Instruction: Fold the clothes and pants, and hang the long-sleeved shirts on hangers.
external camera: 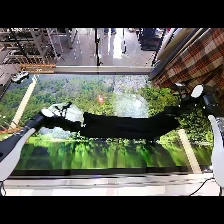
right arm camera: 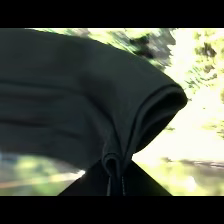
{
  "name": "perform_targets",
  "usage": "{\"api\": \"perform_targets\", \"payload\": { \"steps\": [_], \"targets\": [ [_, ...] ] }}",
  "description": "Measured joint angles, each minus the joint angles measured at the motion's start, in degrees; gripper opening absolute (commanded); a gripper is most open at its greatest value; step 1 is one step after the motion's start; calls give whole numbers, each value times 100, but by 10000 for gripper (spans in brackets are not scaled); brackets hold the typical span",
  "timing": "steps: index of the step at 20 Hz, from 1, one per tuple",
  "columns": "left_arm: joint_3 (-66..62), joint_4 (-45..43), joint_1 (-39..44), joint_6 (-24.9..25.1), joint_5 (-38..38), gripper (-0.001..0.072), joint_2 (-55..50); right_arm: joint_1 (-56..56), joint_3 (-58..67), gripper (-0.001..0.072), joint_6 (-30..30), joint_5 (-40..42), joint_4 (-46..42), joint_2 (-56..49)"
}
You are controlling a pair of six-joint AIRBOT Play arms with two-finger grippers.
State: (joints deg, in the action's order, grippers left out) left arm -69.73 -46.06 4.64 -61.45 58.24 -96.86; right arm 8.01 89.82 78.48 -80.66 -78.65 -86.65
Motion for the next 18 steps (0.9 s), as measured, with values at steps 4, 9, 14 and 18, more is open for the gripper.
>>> {"api": "perform_targets", "payload": {
  "steps": [4,9,14,18],
  "targets": [
    [-247,-186,280,-153,-232,5,2,-1405,2,17,728,822,857,258],
    [-715,-1102,-177,-758,374,5,466,-3464,13,19,1635,2828,1449,-754],
    [-833,-1652,-715,-1060,903,5,872,-4350,861,541,1681,3866,2271,-2332],
    [-852,-1436,-678,-785,1064,5,944,-3976,1617,540,1327,3051,2168,-2400]
  ]
}}
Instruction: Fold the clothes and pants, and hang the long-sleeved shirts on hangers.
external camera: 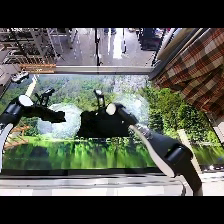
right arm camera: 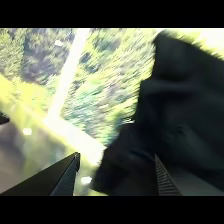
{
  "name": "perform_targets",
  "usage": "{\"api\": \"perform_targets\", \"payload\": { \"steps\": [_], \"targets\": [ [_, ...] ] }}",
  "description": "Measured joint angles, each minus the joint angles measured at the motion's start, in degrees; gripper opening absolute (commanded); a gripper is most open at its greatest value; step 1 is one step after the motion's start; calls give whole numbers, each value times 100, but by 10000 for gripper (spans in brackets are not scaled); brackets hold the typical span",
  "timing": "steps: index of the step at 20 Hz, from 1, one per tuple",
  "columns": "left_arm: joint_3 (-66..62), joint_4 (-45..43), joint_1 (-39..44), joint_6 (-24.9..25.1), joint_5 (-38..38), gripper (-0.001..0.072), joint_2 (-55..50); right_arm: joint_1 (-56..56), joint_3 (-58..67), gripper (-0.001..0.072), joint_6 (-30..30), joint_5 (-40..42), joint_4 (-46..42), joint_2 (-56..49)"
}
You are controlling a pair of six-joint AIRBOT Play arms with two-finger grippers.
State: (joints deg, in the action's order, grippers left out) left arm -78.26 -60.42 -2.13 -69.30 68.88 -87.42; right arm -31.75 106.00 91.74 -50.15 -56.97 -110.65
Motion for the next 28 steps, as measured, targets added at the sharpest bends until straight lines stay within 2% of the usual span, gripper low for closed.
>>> {"api": "perform_targets", "payload": {
  "steps": [4,6,8,10,12,14,16,17,19,24,25,26,27,28],
  "targets": [
    [-2,688,352,509,-201,6,-133,1248,-46,544,-125,-1370,-553,688],
    [-2,863,575,691,-400,6,-280,1886,-505,543,-184,-1812,-514,1040],
    [-2,966,754,811,-629,7,-402,2334,-1102,531,-424,-2065,-90,1241],
    [-2,1034,844,870,-813,7,-459,2472,-1633,524,-870,-2120,544,1353],
    [-2,1075,850,890,-909,7,-472,2461,-1991,526,-1106,-1886,774,1388],
    [-4,1093,826,907,-935,8,-468,2474,-2192,531,-1091,-1576,732,1390],
    [-4,1106,813,916,-944,20,-459,2590,-2299,591,-975,-1329,619,1362],
    [-4,1113,811,929,-953,21,-457,2671,-2332,593,-925,-1292,579,1325],
    [-4,1117,807,929,-909,21,-457,2848,-2376,652,-1005,-1344,647,1178],
    [-4,1119,807,931,-376,22,-455,3082,-2378,639,-1902,-1829,1558,435],
    [-4,1121,807,929,-269,22,-455,3082,-2323,619,-2098,-1858,1825,256],
    [-4,1119,807,931,-151,22,-452,3069,-2234,565,-2238,-1928,2079,87],
    [-4,1123,807,931,-59,22,-448,3042,-2105,457,-2352,-1989,2306,-101],
    [-4,1137,811,931,26,22,-439,2994,-1956,255,-2437,-2031,2465,-280]
  ]
}}
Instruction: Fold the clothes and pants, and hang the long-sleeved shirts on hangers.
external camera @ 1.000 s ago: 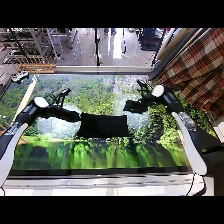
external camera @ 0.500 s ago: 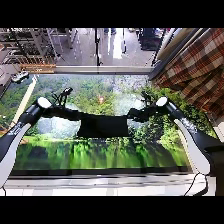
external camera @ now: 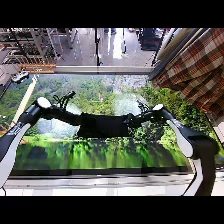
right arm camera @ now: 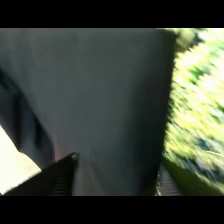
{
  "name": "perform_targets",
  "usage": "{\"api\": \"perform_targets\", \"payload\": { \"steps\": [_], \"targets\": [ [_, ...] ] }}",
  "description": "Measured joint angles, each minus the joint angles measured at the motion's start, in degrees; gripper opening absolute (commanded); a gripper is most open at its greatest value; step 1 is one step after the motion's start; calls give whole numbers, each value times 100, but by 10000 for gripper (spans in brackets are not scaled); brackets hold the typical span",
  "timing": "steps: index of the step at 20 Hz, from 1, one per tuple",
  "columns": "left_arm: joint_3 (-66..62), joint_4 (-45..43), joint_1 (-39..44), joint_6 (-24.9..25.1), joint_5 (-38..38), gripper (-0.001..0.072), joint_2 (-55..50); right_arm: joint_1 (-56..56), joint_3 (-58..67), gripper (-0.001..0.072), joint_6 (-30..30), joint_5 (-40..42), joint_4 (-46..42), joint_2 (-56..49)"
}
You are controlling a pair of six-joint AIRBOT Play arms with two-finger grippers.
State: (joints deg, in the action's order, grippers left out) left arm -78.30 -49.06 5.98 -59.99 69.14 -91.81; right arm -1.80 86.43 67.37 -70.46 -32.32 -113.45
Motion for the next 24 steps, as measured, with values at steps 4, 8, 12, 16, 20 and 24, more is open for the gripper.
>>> {"api": "perform_targets", "payload": {
  "steps": [4,8,12,16,20,24],
  "targets": [
    [0,44,-7,0,385,12,157,-214,684,21,-44,-229,343,-319],
    [0,63,-155,0,774,7,658,31,966,20,708,-409,-494,345],
    [0,15,-470,0,1370,8,1392,909,1045,20,1694,-643,-1410,1547],
    [-2,-286,-815,0,1971,7,2055,2378,1049,20,2406,-883,-2098,2699],
    [-2,-481,-1034,0,2216,8,2437,4131,516,20,2605,-975,-2430,3512],
    [-2,-546,-1078,-37,2275,8,2549,5818,-935,19,2361,-811,-2603,4098]
  ]
}}
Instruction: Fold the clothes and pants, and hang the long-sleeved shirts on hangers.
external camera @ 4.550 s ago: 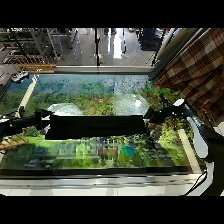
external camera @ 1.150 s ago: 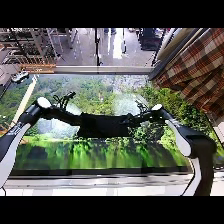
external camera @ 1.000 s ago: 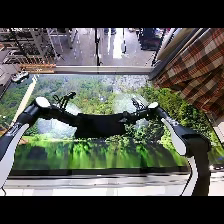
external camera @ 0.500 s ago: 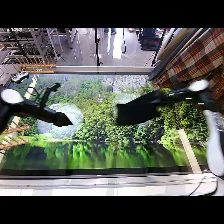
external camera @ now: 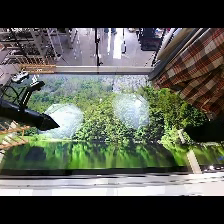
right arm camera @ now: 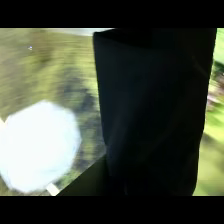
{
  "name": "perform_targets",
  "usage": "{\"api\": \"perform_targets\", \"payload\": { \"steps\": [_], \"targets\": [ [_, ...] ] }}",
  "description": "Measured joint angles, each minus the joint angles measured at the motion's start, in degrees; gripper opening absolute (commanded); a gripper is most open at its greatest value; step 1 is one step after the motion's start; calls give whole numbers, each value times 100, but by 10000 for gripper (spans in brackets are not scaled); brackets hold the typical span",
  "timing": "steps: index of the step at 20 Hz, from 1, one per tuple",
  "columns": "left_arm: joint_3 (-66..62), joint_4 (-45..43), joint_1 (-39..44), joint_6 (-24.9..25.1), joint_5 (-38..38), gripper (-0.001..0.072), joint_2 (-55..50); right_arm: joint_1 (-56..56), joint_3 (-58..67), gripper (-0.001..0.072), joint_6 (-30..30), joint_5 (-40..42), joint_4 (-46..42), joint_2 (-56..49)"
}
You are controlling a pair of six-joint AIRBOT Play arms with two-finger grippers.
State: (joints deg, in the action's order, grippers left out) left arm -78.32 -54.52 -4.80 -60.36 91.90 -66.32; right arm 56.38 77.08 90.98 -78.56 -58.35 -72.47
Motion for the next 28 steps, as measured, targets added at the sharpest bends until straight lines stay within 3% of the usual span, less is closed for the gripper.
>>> {"api": "perform_targets", "payload": {
  "steps": [6,7,9,10,11,12,16,19,22,25,26,28],
  "targets": [
    [0,-24,-13,-149,46,7,35,2299,-2131,23,-448,369,-354,474],
    [0,-24,-13,-184,48,7,37,2603,-2288,78,-520,400,-474,498],
    [0,-28,-13,-229,48,8,37,3115,-2450,98,-737,431,-688,529],
    [0,-31,-13,-229,48,7,37,3298,-2459,289,-866,485,-809,527],
    [0,-33,-13,-247,48,7,37,3414,-2428,687,-1010,527,-879,516],
    [0,-33,-13,-249,48,8,37,3491,-2365,709,-1167,551,-907,487],
    [0,-31,-13,-264,50,7,39,3399,-1840,702,-1611,457,-927,431],
    [0,-44,-13,-267,-42,7,39,2686,-1303,698,-1862,160,-181,448],
    [-7,-623,-13,-575,-531,7,63,1080,-1172,531,-2114,-260,507,573],
    [-9,-1875,-26,-1377,-1163,8,229,-1058,-1523,251,-2094,-114,544,678],
    [-9,-2179,-44,-1565,-1419,7,310,-1738,-1648,42,-2024,157,470,695],
    [-11,-2605,-72,-1829,-1982,8,463,-2981,-1818,22,-1843,1003,103,715]
  ]
}}
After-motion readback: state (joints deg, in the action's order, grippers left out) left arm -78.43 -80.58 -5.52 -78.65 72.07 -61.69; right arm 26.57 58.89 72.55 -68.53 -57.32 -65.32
